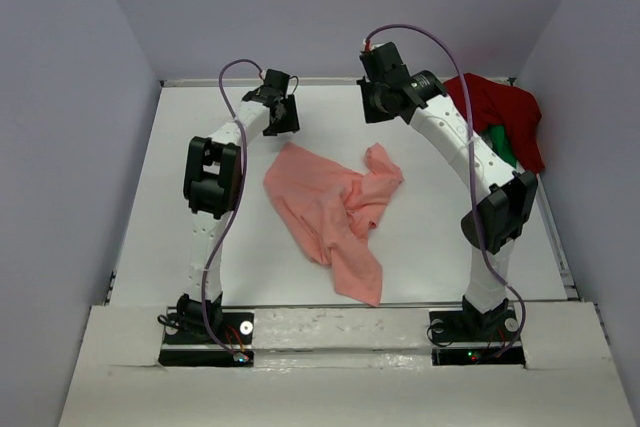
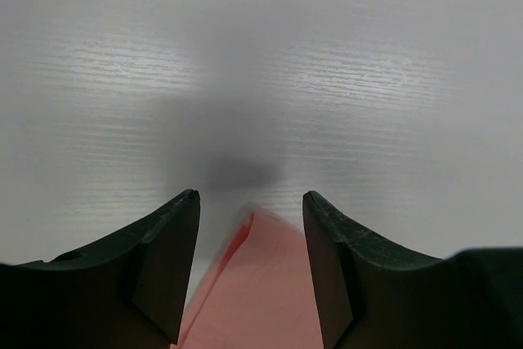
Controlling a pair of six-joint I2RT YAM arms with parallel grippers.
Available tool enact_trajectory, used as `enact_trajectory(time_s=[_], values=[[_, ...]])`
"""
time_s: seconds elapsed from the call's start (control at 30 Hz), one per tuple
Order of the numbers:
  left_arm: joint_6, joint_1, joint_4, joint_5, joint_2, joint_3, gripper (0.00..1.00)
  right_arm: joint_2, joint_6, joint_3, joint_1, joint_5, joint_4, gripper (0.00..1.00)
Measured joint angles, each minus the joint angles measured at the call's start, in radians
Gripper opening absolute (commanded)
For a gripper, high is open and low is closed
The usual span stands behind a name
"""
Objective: Fold and stack the t-shirts
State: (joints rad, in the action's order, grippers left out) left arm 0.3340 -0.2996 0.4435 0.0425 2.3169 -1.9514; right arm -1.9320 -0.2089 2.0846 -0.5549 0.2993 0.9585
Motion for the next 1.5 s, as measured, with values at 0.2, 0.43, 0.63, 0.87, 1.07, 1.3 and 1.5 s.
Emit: enact_trajectory(time_s=[0.2,0.43,0.63,0.87,1.07,1.3,1.5], values=[[0.005,0.000,0.007,0.003,-0.003,0.037,0.62,0.000,-0.001,0.006,0.019,-0.006,0.000,0.00],[0.016,0.000,-0.008,0.003,-0.015,0.083,0.52,0.000,-0.001,0.011,0.022,-0.012,-0.001,0.00],[0.023,-0.007,-0.011,-0.003,-0.020,0.094,0.47,0.000,-0.004,0.011,0.022,-0.024,-0.001,0.00],[0.027,-0.038,-0.016,-0.023,-0.021,0.098,0.36,0.000,-0.008,0.010,0.022,-0.035,-0.002,0.00],[0.037,-0.069,-0.042,-0.039,-0.043,0.142,0.00,0.002,-0.016,-0.019,0.022,-0.037,-0.013,0.00],[0.054,-0.081,-0.031,0.032,-0.109,0.223,0.00,0.008,-0.032,-0.111,0.022,-0.048,-0.035,0.00],[0.079,-0.082,0.023,0.159,-0.243,0.269,0.00,0.029,-0.034,-0.213,0.022,-0.040,-0.055,0.00]])
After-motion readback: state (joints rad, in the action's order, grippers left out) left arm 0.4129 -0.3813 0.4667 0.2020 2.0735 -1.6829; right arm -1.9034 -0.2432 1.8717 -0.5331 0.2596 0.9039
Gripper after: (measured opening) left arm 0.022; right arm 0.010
